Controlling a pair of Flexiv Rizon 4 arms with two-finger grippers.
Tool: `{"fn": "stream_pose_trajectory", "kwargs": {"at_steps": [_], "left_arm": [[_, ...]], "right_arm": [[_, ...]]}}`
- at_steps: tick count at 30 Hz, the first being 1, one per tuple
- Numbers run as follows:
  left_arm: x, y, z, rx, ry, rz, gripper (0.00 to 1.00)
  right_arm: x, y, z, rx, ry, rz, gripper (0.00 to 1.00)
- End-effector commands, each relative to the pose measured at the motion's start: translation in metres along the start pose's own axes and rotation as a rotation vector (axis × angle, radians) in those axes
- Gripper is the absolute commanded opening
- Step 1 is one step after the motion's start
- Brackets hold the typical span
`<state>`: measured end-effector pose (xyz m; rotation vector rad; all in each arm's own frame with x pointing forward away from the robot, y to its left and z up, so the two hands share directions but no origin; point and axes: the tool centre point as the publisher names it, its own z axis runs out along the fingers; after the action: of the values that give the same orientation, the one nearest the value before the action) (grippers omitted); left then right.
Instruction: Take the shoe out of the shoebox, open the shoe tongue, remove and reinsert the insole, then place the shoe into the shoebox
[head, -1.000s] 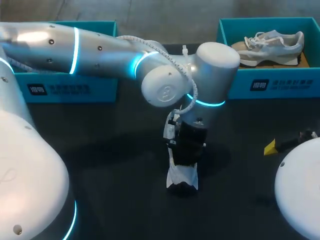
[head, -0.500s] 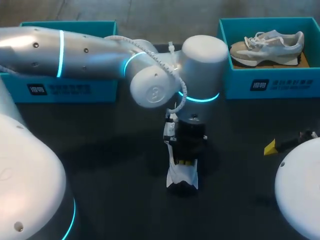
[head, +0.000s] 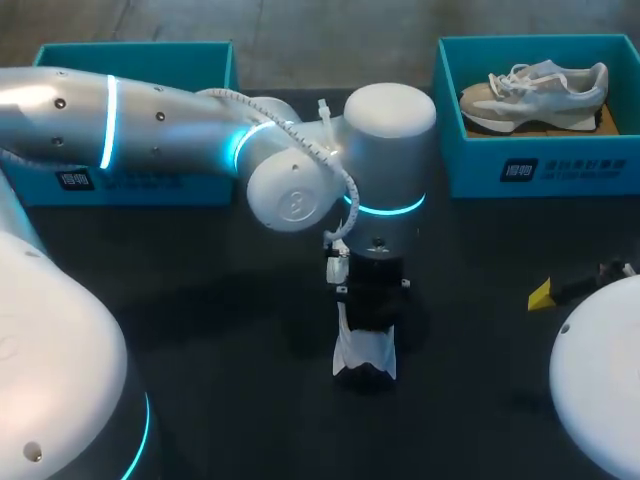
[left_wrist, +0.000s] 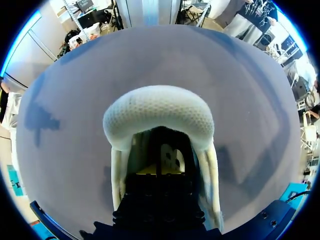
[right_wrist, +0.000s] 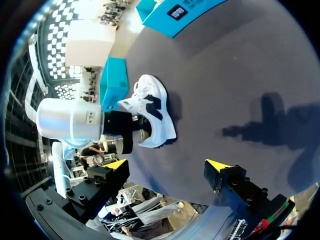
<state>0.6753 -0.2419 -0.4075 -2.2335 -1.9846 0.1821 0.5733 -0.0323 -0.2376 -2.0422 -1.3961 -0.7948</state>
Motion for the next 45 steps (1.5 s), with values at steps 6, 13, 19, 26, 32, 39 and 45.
{"fn": "stream_pose_trajectory", "kwargs": {"at_steps": [6,13,19,26,32,39,45], "left_arm": [[0.007,-0.001,-0.018,-0.018,-0.011,-0.002,0.0],[0.009,-0.004,-0.038,-0.05,-0.033,0.004,0.0],[0.008,-0.006,-0.049,-0.062,-0.045,0.006,0.0],[0.012,-0.006,-0.066,-0.081,-0.056,0.013,0.0],[0.015,-0.006,-0.079,-0.088,-0.067,0.022,0.0],[0.017,0.0,-0.091,-0.094,-0.071,0.038,0.0],[0.016,0.01,-0.089,-0.094,-0.057,0.045,0.0]], "right_arm": [[0.001,-0.007,-0.003,-0.009,-0.005,0.002,1.0],[0.001,-0.007,-0.003,-0.009,-0.005,0.002,1.0],[0.001,-0.007,-0.003,-0.009,-0.005,0.002,1.0],[0.001,-0.007,-0.003,-0.009,-0.005,0.002,1.0],[0.001,-0.007,-0.003,-0.009,-0.005,0.002,1.0],[0.001,-0.007,-0.003,-0.009,-0.005,0.002,1.0],[0.001,-0.007,-0.003,-0.009,-0.005,0.002,1.0]]}}
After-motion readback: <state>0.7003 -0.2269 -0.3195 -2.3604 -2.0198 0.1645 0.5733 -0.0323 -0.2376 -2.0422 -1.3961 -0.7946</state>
